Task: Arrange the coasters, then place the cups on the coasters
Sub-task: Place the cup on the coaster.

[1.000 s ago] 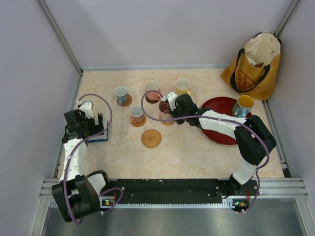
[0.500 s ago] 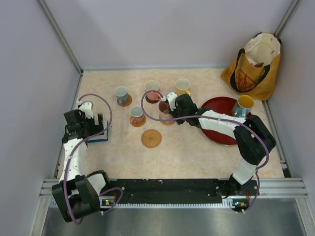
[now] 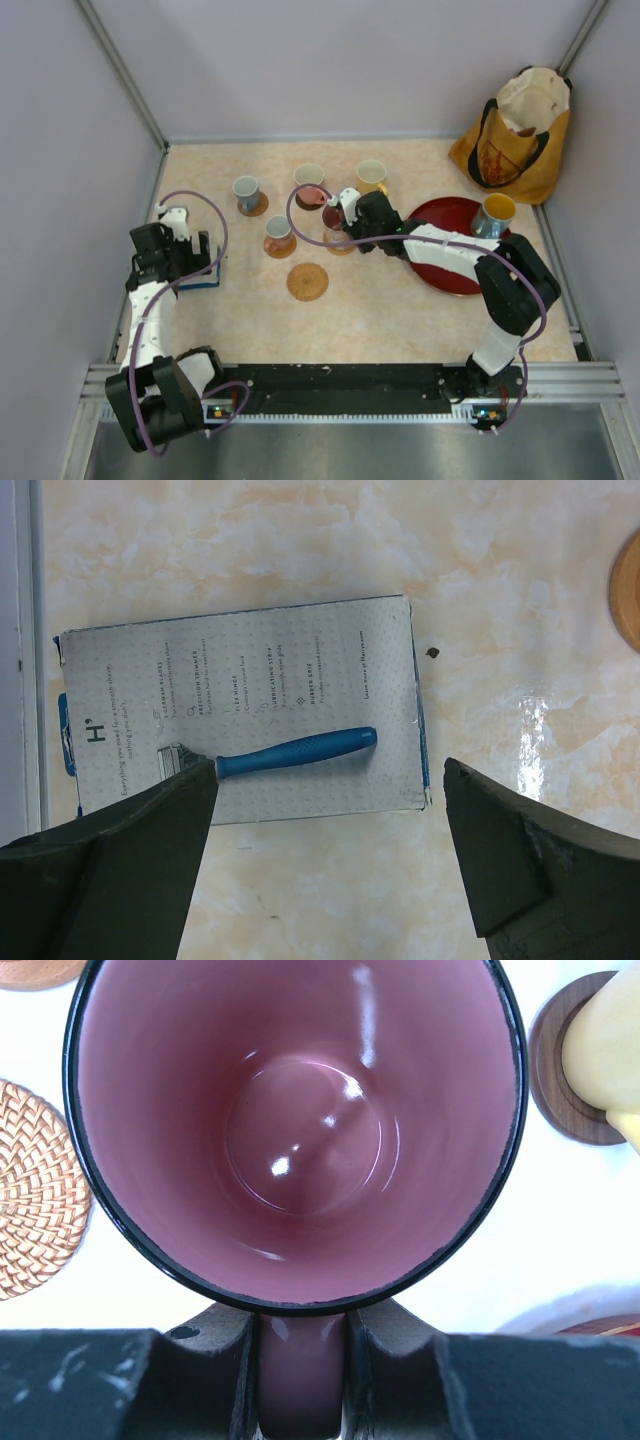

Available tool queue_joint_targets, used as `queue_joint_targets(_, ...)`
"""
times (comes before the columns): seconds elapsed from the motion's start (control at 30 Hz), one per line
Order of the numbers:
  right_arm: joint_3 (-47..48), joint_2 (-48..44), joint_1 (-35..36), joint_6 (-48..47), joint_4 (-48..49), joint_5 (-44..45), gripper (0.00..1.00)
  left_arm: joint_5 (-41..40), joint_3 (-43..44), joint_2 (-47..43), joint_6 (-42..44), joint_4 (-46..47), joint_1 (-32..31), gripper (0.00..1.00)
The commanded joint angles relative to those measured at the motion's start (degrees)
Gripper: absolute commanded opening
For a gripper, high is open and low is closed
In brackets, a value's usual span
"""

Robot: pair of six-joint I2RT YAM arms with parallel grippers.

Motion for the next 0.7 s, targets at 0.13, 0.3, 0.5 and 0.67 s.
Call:
queue_joint_targets(0.13,3.08,-1.89,0.53,-0.41,2.16,-0.18,0.32,0.21,-0.16,-0.54,-0.01,2.25,0.34,0.99)
queue_joint_targets(0.3,3.52,-2.77,0.53,-0.41,1.37,-0.45,0.42,0.21,-0.08,-0.19,-0.09,2.25,0.42,0.99)
queue_joint_targets(0.5,4.31,-3.12,0.53,-0.85,0.05,-0.45,0.64,0.21,0.01,-0.36,-0.09,2.16,0.42,0.99)
queue_joint_targets(0.67,5.45,-6.19,0.53,-1.99,-0.83,0.52,0.88,0.12,0.01,-0.28,-0.18,2.16,0.42,0.99)
